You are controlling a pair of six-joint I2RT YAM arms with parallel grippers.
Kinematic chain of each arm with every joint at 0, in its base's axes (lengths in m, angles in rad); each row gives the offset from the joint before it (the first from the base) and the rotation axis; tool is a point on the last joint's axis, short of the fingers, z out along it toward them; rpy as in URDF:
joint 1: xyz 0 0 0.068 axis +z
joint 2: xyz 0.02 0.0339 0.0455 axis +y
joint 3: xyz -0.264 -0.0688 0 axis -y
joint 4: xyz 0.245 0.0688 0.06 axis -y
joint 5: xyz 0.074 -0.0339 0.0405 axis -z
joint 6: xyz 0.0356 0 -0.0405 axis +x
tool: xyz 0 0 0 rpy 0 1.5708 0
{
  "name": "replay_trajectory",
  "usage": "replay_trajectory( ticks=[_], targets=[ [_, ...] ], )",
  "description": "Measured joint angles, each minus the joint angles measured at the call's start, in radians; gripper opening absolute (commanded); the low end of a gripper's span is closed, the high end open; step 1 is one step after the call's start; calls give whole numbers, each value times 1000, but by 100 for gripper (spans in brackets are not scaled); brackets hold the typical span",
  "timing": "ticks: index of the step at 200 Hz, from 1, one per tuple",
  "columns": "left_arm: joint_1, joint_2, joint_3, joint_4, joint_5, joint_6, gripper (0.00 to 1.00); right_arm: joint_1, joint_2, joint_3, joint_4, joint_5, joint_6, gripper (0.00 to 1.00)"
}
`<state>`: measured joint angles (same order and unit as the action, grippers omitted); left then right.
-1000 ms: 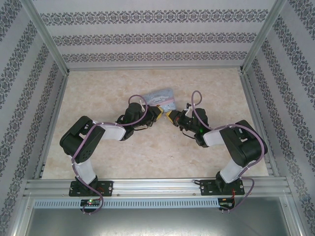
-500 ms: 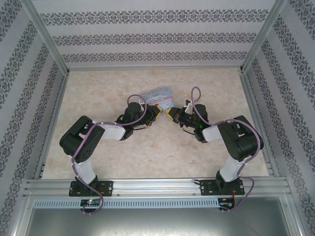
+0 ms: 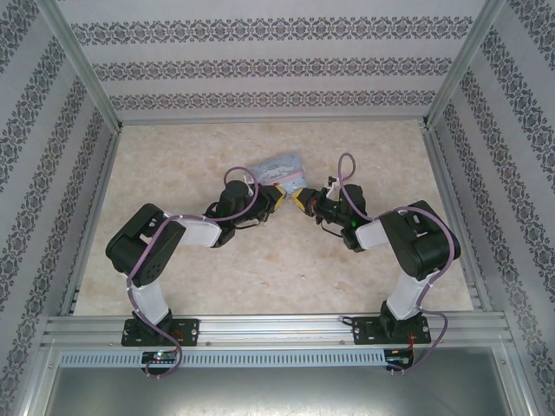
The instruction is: Unlock a padlock with a key
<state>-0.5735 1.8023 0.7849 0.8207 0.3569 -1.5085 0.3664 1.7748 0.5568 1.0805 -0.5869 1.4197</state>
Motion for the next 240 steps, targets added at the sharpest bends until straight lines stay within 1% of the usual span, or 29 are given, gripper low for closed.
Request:
replay_trajectory(
  ticks=[68, 104, 203, 240],
  targets=[
    [0, 23, -4, 90, -19, -90, 0, 3, 0, 0, 31, 32, 24, 0],
    [0, 23, -5, 111, -29, -123, 0, 3, 0, 6, 48, 37, 40, 0],
    [0, 23, -5, 133, -47, -131, 0, 11, -2, 14, 63, 58, 86, 0],
    [0, 23, -2, 130, -52, -115, 0, 11, -3, 23, 51, 58, 121, 0]
  ],
)
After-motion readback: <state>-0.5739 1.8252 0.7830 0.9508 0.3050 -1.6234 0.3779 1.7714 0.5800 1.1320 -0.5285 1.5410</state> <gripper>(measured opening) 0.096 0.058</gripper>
